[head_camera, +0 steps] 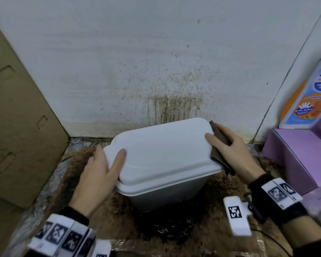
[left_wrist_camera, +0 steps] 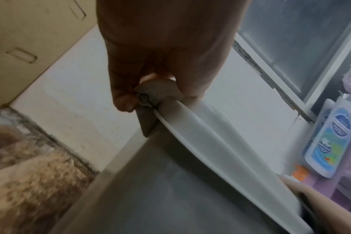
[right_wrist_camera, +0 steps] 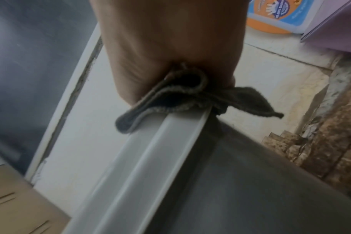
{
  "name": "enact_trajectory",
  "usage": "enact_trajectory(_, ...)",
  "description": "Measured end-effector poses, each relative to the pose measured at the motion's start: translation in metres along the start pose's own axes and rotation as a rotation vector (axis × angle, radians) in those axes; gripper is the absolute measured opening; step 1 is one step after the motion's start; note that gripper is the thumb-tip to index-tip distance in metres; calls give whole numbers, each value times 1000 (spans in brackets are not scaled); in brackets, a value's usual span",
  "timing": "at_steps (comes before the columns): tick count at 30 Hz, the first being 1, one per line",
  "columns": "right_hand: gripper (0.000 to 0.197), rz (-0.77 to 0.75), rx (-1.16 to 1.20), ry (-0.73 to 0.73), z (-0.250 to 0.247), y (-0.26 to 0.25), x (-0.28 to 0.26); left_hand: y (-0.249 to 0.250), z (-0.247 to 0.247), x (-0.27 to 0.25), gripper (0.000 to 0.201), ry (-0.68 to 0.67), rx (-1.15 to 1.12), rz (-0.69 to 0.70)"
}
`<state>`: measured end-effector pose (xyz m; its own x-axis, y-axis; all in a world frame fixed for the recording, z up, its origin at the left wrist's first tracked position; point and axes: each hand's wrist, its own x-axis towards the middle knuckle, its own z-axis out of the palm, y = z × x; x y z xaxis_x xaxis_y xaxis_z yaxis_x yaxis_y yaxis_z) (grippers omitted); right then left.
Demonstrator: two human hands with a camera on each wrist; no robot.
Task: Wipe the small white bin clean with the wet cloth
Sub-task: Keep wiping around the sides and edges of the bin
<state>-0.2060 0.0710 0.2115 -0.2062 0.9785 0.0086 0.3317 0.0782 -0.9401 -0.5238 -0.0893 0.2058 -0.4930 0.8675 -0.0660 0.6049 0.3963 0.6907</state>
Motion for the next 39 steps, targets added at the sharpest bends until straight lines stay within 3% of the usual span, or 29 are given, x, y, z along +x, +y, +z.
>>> enact_trajectory(2, 74, -1, -3, 84, 0, 5, -11, 6, -8, 15, 114, -38, 7, 47)
enact_trajectory(4, 81, 16, 17, 176, 3, 6, -22, 17, -15, 26, 102, -85, 9, 97)
enact_trajectory(6, 77, 40, 13, 216, 7, 5, -35, 22, -16, 36, 95, -131, 11, 103)
enact_trajectory(13, 61, 75, -47, 181, 13, 5, -52, 12, -10, 42, 87, -157, -22, 80)
enact_trajectory(16, 59, 100, 34, 211, 16, 11, -54, 9, -10, 42, 97, -150, 55, 72)
enact_trajectory(19, 51, 95, 122, 222, 21, 11, -59, 13, -11, 36, 88, 18, 273, 106)
enact_trajectory(22, 49, 80, 120, 226, 23, 4, -62, 31, -7, 26, 65, 220, 315, 272)
enact_trajectory(25, 52, 51, 123, 232, 26, -1, -64, 60, 6, 17, 61, 189, 233, 450)
enact_trajectory(31, 39, -62, 177, 138, 49, -29, -69, 124, 39, -3, 50, 21, 175, 655)
enact_trajectory(37, 33, -91, 314, -158, 78, -48, -65, 126, 28, 4, 55, 31, 275, 616)
enact_trajectory(39, 38, -26, 419, -145, 84, -43, -57, 118, 15, 5, 52, 14, 267, 580)
